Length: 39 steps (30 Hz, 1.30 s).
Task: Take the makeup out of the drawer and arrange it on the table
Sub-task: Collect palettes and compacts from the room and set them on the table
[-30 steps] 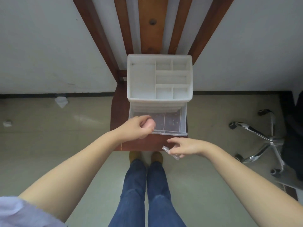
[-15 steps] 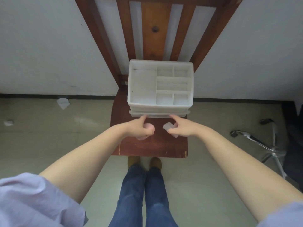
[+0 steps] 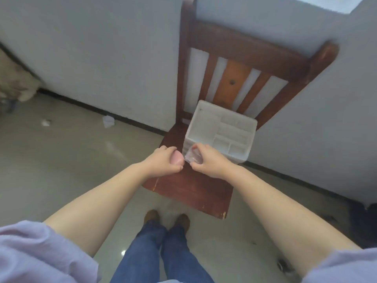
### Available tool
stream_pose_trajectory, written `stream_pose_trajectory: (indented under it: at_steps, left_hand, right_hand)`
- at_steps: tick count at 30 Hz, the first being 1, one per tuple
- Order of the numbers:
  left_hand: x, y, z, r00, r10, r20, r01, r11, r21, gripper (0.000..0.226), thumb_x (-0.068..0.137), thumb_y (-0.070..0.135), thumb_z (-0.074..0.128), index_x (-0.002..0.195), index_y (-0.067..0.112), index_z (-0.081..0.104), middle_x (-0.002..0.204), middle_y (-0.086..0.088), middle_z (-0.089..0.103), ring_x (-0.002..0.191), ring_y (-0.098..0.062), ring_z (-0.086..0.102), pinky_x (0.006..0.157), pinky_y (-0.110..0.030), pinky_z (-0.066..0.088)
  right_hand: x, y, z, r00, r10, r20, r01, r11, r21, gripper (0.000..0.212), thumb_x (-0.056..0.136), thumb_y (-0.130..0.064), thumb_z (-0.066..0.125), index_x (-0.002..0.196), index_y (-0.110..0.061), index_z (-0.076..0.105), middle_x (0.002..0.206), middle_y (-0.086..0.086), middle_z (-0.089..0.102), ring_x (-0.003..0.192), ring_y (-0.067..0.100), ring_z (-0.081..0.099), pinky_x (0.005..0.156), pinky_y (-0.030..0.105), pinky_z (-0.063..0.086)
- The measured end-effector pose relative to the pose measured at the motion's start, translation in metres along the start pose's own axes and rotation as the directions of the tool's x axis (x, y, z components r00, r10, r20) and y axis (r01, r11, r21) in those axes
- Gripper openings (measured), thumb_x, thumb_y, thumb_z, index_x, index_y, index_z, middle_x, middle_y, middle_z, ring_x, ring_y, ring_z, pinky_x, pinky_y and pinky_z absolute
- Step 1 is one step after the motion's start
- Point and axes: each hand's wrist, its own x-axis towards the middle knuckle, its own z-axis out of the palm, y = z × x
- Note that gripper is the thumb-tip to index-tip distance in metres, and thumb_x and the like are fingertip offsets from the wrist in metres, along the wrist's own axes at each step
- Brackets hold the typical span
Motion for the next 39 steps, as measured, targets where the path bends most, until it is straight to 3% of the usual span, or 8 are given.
stream_pose_trajectory:
  at_steps: [4, 8, 10, 14, 21, 29, 39]
  left_hand:
    - [-0.077, -0.048, -0.016, 0.97, -0.117, -0.215, 0.11, 0.993, -0.041, 0.078, 0.077, 0.045, 0.062, 0.143, 0.018, 0.029, 0.134, -0.008, 0.039, 0.126, -0.026, 0.033, 0.1, -0.039, 0.039]
    - [-0.166, -0.101, -0.014, 0.859, -0.293, -0.419, 0.271, 0.956, -0.112, 0.078, 0.078, 0.044, 0.062, 0.143, 0.018, 0.027, 0.134, -0.006, 0.037, 0.126, -0.026, 0.032, 0.096, -0.04, 0.043]
    - [-0.214, -0.127, -0.007, 0.782, -0.382, -0.493, 0.343, 0.924, -0.171, 0.078, 0.078, 0.044, 0.062, 0.143, 0.018, 0.027, 0.135, -0.006, 0.036, 0.127, -0.026, 0.031, 0.097, -0.039, 0.041]
    - [-0.331, -0.182, 0.021, 0.597, -0.548, -0.586, 0.436, 0.835, -0.336, 0.078, 0.078, 0.044, 0.064, 0.143, 0.02, 0.027, 0.135, -0.004, 0.036, 0.128, -0.024, 0.031, 0.099, -0.036, 0.04]
    - [-0.579, -0.264, 0.117, 0.305, -0.737, -0.603, 0.579, 0.646, -0.497, 0.079, 0.078, 0.044, 0.064, 0.143, 0.018, 0.027, 0.136, -0.008, 0.035, 0.128, -0.027, 0.031, 0.101, -0.037, 0.038]
    - [-0.821, -0.298, 0.242, -0.041, -0.857, -0.514, 0.683, 0.352, -0.641, 0.075, 0.078, 0.043, 0.063, 0.14, 0.019, 0.03, 0.134, -0.007, 0.037, 0.125, -0.027, 0.033, 0.094, -0.036, 0.04]
    - [-1.017, -0.312, 0.387, -0.401, -0.868, -0.293, 0.598, -0.006, -0.802, 0.063, 0.079, 0.041, 0.059, 0.133, 0.018, 0.037, 0.126, -0.005, 0.042, 0.117, -0.027, 0.041, 0.088, -0.037, 0.045]
  right_hand:
    - [0.011, -0.08, 0.017, 0.963, -0.268, -0.002, 0.264, 0.95, -0.165, 0.052, 0.082, -0.03, 0.06, 0.129, -0.015, 0.045, 0.129, 0.008, 0.049, 0.116, 0.027, 0.046, 0.092, 0.035, 0.042]
    - [0.015, -0.166, 0.056, 0.883, -0.463, 0.076, 0.462, 0.829, -0.316, 0.046, 0.086, -0.024, 0.055, 0.129, -0.011, 0.045, 0.134, 0.006, 0.044, 0.121, 0.026, 0.042, 0.093, 0.034, 0.042]
    - [0.012, -0.21, 0.078, 0.8, -0.565, 0.201, 0.592, 0.69, -0.416, 0.046, 0.09, -0.026, 0.05, 0.131, -0.008, 0.04, 0.136, 0.006, 0.04, 0.124, 0.027, 0.038, 0.095, 0.034, 0.041]
    - [-0.017, -0.308, 0.136, 0.664, -0.658, 0.354, 0.741, 0.52, -0.424, 0.044, 0.087, -0.024, 0.054, 0.126, -0.005, 0.042, 0.131, 0.009, 0.041, 0.121, 0.029, 0.038, 0.088, 0.039, 0.045]
    - [-0.153, -0.472, 0.299, 0.332, -0.816, 0.473, 0.933, 0.21, -0.293, 0.047, 0.085, -0.03, 0.057, 0.126, -0.009, 0.044, 0.128, 0.008, 0.045, 0.12, 0.027, 0.04, 0.085, 0.036, 0.046]
    - [-0.334, -0.613, 0.466, -0.044, -0.797, 0.603, 0.989, -0.121, -0.087, 0.049, 0.084, -0.031, 0.058, 0.127, -0.011, 0.044, 0.126, 0.01, 0.045, 0.118, 0.028, 0.041, 0.087, 0.04, 0.047]
    - [-0.506, -0.743, 0.656, -0.465, -0.518, 0.718, 0.833, -0.53, 0.157, 0.052, 0.086, -0.033, 0.056, 0.131, -0.012, 0.04, 0.136, 0.006, 0.041, 0.126, 0.025, 0.038, 0.098, 0.036, 0.041]
